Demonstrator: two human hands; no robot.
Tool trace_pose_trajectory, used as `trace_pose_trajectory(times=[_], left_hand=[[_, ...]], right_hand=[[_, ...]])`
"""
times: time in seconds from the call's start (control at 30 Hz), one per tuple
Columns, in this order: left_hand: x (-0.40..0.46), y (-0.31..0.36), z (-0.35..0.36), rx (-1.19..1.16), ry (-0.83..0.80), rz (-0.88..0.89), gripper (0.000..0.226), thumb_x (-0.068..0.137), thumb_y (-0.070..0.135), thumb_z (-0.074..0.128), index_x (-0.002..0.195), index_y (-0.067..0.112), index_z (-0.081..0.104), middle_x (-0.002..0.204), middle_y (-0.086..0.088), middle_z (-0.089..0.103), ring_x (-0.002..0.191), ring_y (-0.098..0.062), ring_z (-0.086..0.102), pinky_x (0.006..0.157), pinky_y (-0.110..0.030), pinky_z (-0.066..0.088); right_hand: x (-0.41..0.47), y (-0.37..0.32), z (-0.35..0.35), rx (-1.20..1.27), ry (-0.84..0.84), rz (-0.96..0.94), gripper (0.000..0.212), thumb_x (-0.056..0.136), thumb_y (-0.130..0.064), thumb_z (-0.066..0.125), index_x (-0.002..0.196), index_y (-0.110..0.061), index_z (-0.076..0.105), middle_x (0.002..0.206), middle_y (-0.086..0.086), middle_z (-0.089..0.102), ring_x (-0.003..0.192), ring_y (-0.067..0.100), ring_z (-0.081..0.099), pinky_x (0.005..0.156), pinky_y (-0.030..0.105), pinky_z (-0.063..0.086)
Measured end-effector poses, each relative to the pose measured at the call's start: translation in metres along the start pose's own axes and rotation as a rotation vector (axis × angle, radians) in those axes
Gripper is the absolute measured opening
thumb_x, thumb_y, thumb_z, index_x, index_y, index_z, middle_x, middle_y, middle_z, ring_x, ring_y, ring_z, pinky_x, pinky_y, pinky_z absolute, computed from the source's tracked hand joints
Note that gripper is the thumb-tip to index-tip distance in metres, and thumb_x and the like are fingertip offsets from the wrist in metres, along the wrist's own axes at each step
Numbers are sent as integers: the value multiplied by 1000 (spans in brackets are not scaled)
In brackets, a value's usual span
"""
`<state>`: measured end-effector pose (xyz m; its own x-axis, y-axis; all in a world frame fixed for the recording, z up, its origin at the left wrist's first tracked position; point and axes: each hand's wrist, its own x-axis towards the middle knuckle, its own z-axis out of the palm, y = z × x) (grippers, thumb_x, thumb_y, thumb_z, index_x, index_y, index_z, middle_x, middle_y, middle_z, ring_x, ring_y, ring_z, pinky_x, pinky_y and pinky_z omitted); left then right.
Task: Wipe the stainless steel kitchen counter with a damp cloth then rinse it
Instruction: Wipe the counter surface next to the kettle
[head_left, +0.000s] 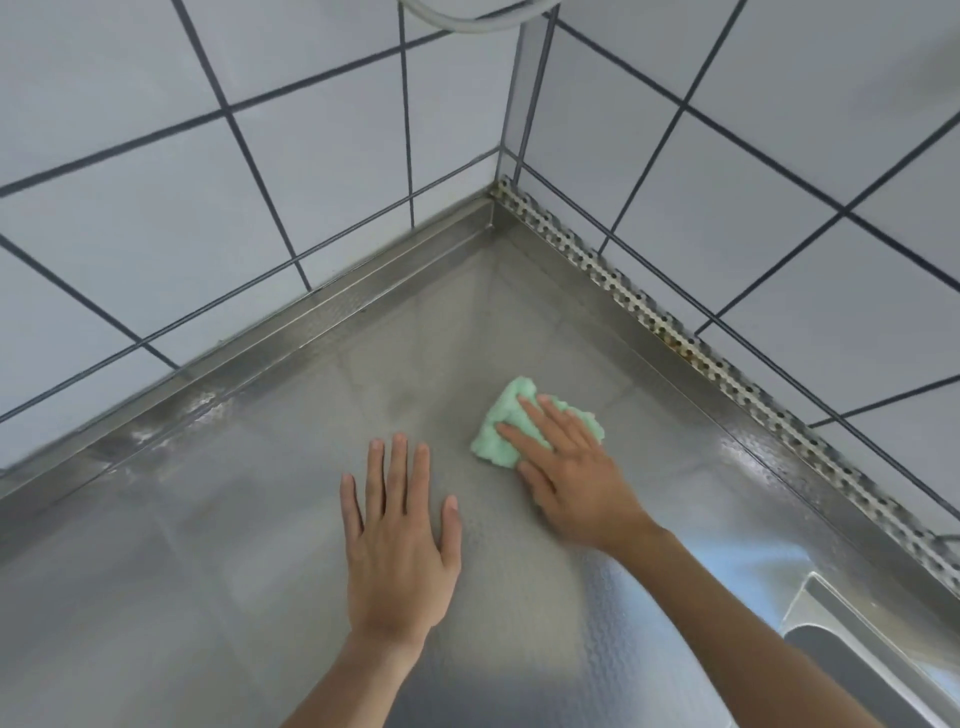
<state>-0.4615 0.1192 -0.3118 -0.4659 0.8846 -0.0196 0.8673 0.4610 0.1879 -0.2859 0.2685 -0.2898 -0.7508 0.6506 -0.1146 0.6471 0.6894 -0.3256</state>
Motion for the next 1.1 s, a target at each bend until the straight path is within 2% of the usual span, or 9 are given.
trace_pose_trajectory(times=[0.13, 0.3, 0.4, 0.47, 0.57, 0.63, 0.77, 0.87, 1.1], left_hand=[[-5, 13, -4, -19, 1, 17, 64, 104, 49, 27, 161, 21, 33, 173, -3, 20, 163, -22, 8, 129, -54, 15], [-3, 8, -2, -7, 2, 16, 64, 104, 50, 30, 161, 21, 34, 172, -3, 21, 163, -22, 10, 129, -54, 17], [-3, 8, -1, -2, 2, 16, 64, 104, 49, 30, 160, 20, 35, 172, -3, 21, 163, -23, 9, 128, -55, 17], [-3, 7, -1, 3, 2, 20, 64, 104, 49, 28, 161, 20, 34, 173, -3, 20, 163, -23, 8, 128, -55, 17], [-3, 8, -1, -3, 10, 26, 64, 104, 48, 28, 161, 18, 35, 172, -5, 21, 163, -24, 8, 128, -55, 17], [-3, 8, -2, -14, 18, 23, 64, 104, 48, 29, 160, 18, 36, 172, -5, 22, 162, -24, 10, 128, -55, 17], [-3, 7, -2, -19, 33, 29, 64, 105, 48, 27, 161, 19, 33, 172, -5, 22, 162, -24, 10, 129, -55, 16], [-3, 6, 0, -28, 34, 28, 64, 105, 48, 27, 161, 19, 32, 172, -5, 21, 163, -24, 9, 129, -55, 14], [-1, 6, -4, -24, 24, 36, 63, 103, 49, 31, 158, 17, 36, 170, -8, 27, 161, -28, 16, 128, -57, 15]], right_hand=[[51, 42, -29, -15, 81, 278, 48, 109, -33, 37, 157, -32, 35, 169, 6, 18, 157, 29, 12, 128, 48, 12], [159, 22, -38, 66, 103, 539, 51, 109, -35, 28, 160, -32, 23, 172, 6, 2, 158, 31, -4, 128, 48, 1], [171, -17, -28, 41, -3, 320, 53, 108, -31, 32, 160, -34, 22, 172, 6, -1, 158, 31, -5, 128, 48, 0], [139, -34, -16, 29, -3, 84, 52, 108, -29, 37, 159, -33, 29, 171, 5, 8, 158, 29, 2, 127, 45, 1], [66, -25, -7, 14, -10, -58, 48, 107, -31, 40, 156, -33, 37, 170, 0, 18, 158, 24, 9, 128, 42, 4], [32, 10, -13, -36, 18, 29, 48, 108, -33, 41, 156, -32, 38, 169, 2, 21, 157, 25, 14, 128, 44, 11], [5, 76, -37, -17, 116, 439, 48, 108, -30, 39, 156, -28, 35, 168, 13, 22, 156, 33, 15, 127, 47, 14], [14, 60, -28, 15, 168, 587, 49, 109, -32, 36, 157, -30, 32, 169, 11, 16, 157, 32, 8, 128, 48, 10], [-71, -72, 27, 89, 118, 241, 47, 106, -26, 43, 153, -29, 43, 168, 5, 22, 158, 29, 12, 127, 50, 15]])
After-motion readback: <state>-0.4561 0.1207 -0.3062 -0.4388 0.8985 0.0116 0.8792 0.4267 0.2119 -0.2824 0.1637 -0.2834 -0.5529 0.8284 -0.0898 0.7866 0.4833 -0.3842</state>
